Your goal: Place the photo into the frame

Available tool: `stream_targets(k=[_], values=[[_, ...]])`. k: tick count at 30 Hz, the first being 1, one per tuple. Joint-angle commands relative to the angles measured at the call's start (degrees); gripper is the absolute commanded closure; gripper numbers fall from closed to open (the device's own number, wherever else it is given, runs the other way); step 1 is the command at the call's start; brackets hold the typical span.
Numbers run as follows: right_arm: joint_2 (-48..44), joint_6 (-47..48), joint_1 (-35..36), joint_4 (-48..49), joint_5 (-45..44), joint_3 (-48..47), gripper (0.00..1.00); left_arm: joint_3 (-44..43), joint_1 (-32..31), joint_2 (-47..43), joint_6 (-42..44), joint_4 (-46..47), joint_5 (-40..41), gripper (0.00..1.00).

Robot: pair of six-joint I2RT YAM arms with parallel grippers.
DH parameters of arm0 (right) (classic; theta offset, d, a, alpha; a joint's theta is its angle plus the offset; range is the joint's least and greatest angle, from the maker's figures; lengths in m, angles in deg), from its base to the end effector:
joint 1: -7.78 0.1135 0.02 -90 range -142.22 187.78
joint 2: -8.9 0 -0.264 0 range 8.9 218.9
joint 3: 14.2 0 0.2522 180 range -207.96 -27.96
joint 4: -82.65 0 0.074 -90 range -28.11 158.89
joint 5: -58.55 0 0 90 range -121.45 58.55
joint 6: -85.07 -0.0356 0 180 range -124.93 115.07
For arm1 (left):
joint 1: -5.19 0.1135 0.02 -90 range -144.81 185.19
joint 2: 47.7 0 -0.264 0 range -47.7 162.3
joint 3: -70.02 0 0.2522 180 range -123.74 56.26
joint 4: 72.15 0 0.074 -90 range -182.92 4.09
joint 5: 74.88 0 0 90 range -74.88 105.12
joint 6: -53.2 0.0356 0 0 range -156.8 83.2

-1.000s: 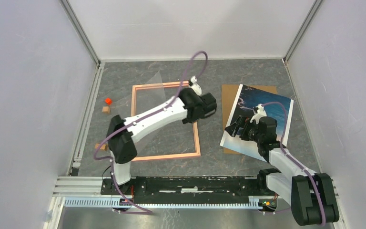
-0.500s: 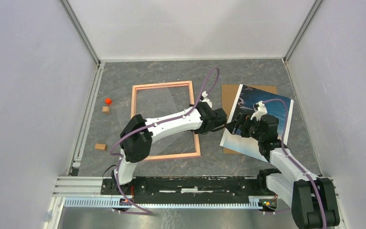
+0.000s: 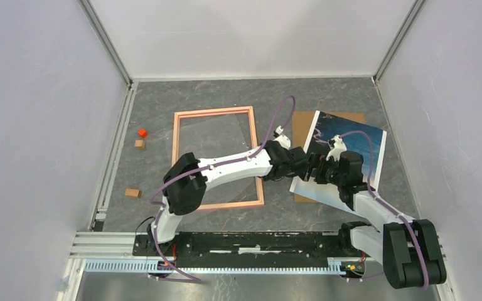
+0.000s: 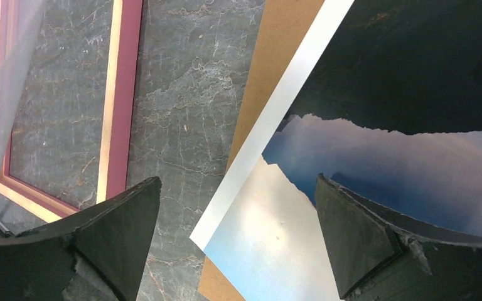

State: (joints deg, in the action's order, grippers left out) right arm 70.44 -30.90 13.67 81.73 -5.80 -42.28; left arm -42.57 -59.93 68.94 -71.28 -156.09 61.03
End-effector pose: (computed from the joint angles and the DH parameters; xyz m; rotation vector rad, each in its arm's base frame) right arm 0.1896 0.0350 0.1466 0.1233 2.2110 0.7996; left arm 0.1887 -0.3461 0.2330 0.6256 2.3522 0.6328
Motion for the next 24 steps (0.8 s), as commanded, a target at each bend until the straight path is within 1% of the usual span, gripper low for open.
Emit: stream_targets(k=[1, 5, 8, 13, 18, 24], values=[[-1.14, 2.54, -0.39, -0.56, -1.01, -2.29, 0.02, -3.77, -1.62, 2.92, 1.93, 3.63, -1.23, 0.98], [-0.77, 3.41, -0.49, -1.23, -1.1, -1.87, 0.02, -4.39, -2.38, 3.56, 2.59, 3.83, 0.45, 0.98], [-0.9, 3.4, -0.62, -0.44, -1.57, -0.83, 0.02, -2.48, -3.89, 2.12, 6.76, 7.8, 2.2, 0.98], [0.3, 3.85, -0.59, 0.91, -0.07, -0.3, 0.02, 0.72, -4.46, 0.23, 10.14, 10.28, 4.18, 0.98], [1.2, 5.13, -0.68, 1.57, 0.19, 0.33, 0.02, 3.1, -4.34, 0.55, 10.25, 9.81, 7.56, 0.98], [3.39, 4.89, -0.69, 4.64, 2.98, 1.3, 0.02, 4.21, -4.41, 1.6, 9.43, 10.59, 5.88, 0.98]])
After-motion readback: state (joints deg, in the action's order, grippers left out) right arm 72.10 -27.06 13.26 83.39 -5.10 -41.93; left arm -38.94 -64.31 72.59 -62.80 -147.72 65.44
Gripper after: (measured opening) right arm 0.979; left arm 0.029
